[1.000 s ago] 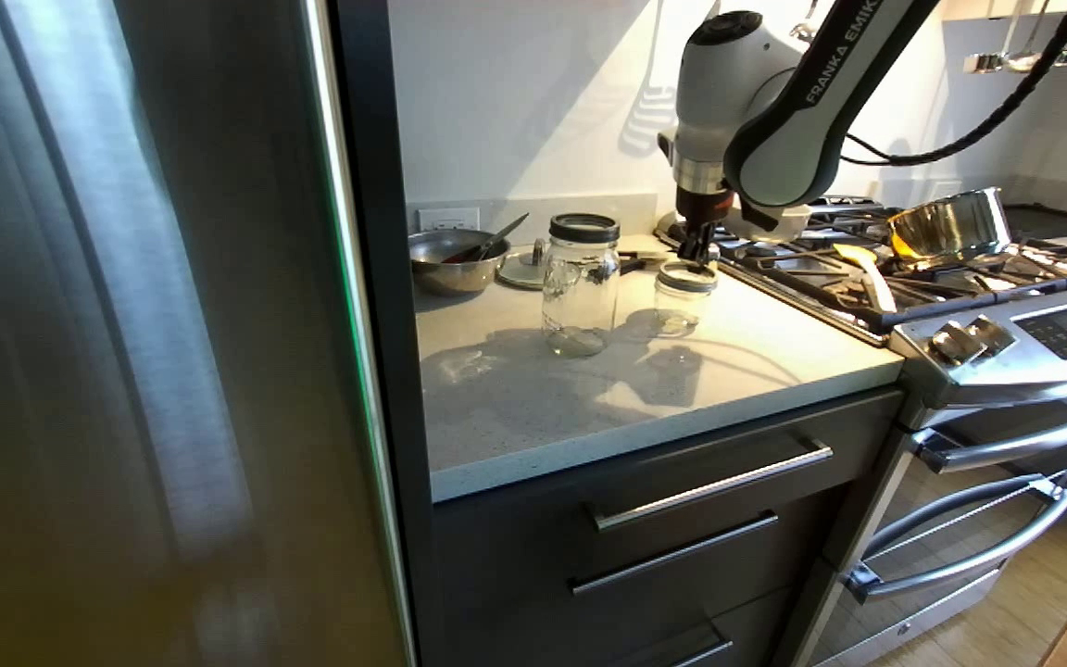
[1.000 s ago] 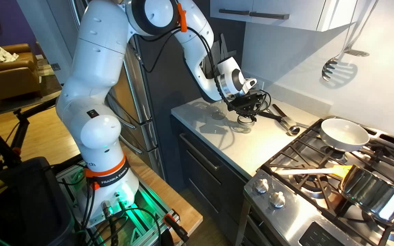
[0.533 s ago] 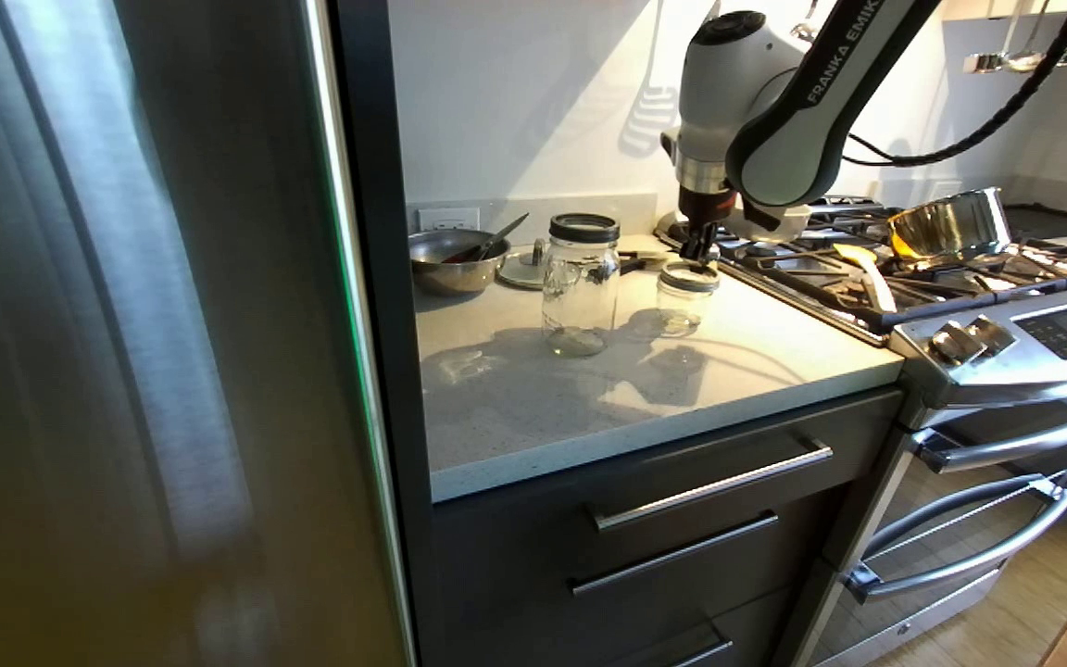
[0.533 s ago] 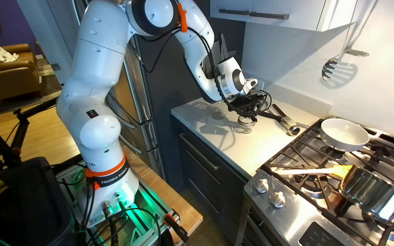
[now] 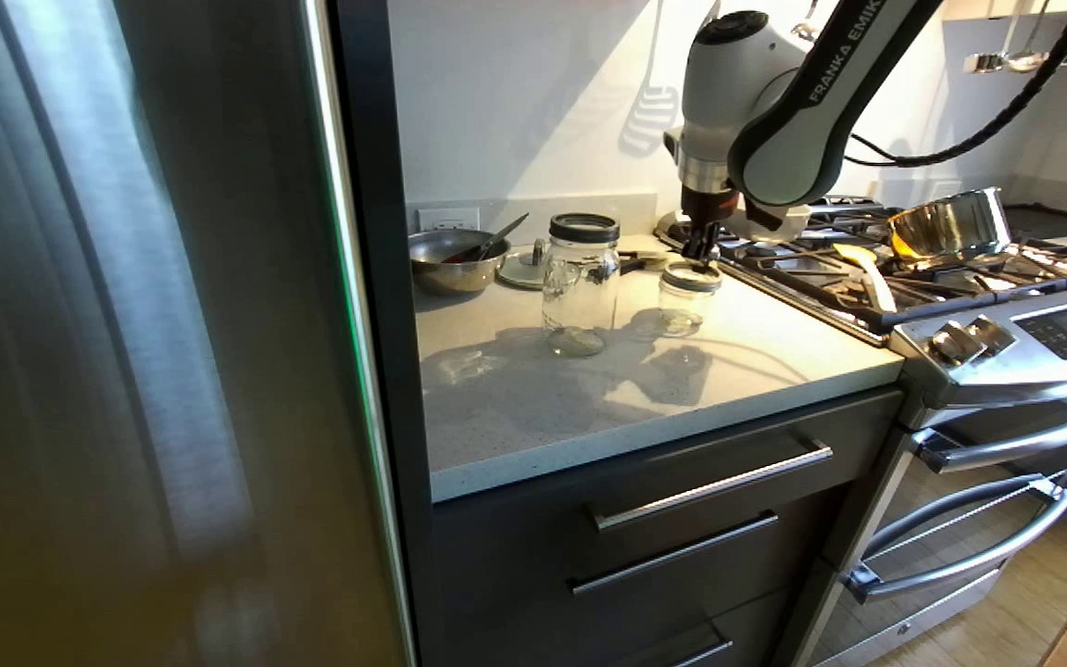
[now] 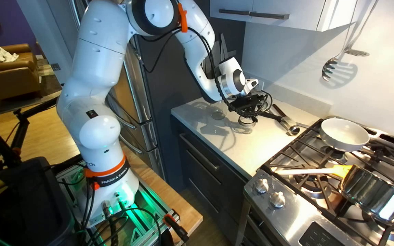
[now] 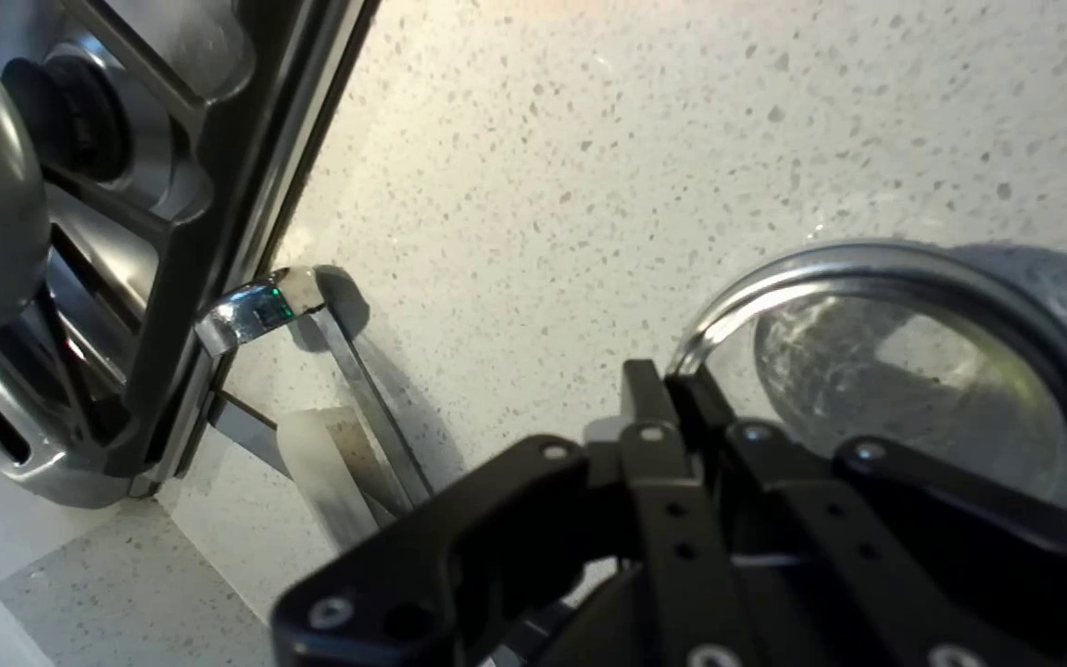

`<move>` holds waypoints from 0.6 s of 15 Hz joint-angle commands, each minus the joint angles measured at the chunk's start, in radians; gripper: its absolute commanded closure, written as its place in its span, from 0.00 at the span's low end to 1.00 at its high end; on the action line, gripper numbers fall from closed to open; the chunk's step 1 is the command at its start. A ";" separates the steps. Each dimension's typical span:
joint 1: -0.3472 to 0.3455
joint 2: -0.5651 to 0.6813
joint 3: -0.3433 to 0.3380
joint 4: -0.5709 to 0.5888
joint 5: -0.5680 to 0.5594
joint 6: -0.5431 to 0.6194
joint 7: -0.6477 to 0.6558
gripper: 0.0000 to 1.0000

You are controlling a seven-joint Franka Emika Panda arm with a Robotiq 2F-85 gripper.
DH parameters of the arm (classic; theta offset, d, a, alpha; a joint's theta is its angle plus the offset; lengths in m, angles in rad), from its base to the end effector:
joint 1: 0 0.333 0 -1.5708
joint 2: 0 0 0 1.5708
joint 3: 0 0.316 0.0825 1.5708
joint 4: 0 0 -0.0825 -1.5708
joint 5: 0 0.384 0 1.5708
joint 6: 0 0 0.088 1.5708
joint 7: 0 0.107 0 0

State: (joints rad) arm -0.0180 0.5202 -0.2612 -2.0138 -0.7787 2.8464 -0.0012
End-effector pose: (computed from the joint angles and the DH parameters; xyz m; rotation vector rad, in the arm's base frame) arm 0.6083 -0.1290 0.2198 2.5610 0.6480 0.2724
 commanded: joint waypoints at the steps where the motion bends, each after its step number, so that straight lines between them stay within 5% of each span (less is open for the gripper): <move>1: -0.034 0.008 0.028 -0.004 0.036 0.019 -0.027 0.98; 9: -0.046 0.000 0.041 -0.010 0.083 0.020 -0.058 0.98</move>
State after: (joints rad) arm -0.0430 0.5179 -0.2382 -2.0138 -0.7245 2.8472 -0.0223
